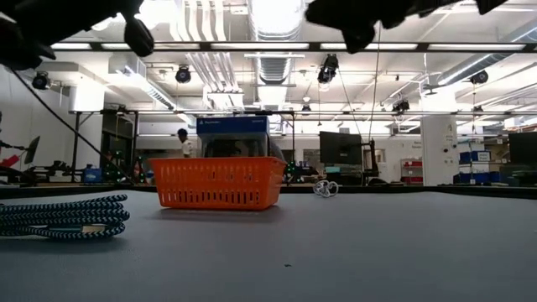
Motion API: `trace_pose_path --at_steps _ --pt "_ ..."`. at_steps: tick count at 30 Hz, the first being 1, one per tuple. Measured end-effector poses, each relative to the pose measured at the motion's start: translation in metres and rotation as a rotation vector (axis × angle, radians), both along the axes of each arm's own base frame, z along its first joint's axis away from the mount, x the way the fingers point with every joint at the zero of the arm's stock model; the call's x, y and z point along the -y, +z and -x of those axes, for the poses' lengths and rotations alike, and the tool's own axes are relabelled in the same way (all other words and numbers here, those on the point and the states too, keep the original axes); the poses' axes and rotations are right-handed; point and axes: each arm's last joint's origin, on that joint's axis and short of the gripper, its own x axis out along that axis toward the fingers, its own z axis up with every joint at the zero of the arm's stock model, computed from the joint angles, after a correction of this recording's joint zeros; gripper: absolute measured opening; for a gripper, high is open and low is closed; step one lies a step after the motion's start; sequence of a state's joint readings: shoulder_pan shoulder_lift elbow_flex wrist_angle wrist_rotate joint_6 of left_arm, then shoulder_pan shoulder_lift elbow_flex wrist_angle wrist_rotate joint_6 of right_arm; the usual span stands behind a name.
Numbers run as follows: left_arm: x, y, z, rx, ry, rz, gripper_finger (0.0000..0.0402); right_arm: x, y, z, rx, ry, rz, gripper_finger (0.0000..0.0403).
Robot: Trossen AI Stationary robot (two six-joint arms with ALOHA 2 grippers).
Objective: Pick and place USB-C Cables
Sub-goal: Put the blue charger cable into the orange bin
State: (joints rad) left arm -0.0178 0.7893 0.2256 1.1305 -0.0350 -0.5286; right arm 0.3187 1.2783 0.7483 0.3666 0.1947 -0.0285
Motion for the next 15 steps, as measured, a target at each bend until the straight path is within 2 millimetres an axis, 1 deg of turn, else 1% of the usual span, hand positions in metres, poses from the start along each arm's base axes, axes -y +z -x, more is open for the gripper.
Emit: trace_pose_path --at_steps 3,8,13,15 --pt "0.006 0.003 -0.010 -0.037 -0.069 0.038 0.0000 0.004 0.008 0.011 0.040 0.001 0.004 0.0043" --pt "0.023 -0.001 -0.028 -0.219 -0.221 0.071 0.0000 0.009 0.024 0.025 0.106 0.008 0.011 0.0043" --pt "0.046 -0.006 -0.044 -0.470 -0.314 0.120 0.0000 0.012 0.035 0.035 0.133 0.023 0.026 0.0043" --pt "0.056 -0.004 -0.050 -0.576 -0.342 0.130 0.0000 0.013 0.037 0.038 0.140 0.025 0.040 0.0043"
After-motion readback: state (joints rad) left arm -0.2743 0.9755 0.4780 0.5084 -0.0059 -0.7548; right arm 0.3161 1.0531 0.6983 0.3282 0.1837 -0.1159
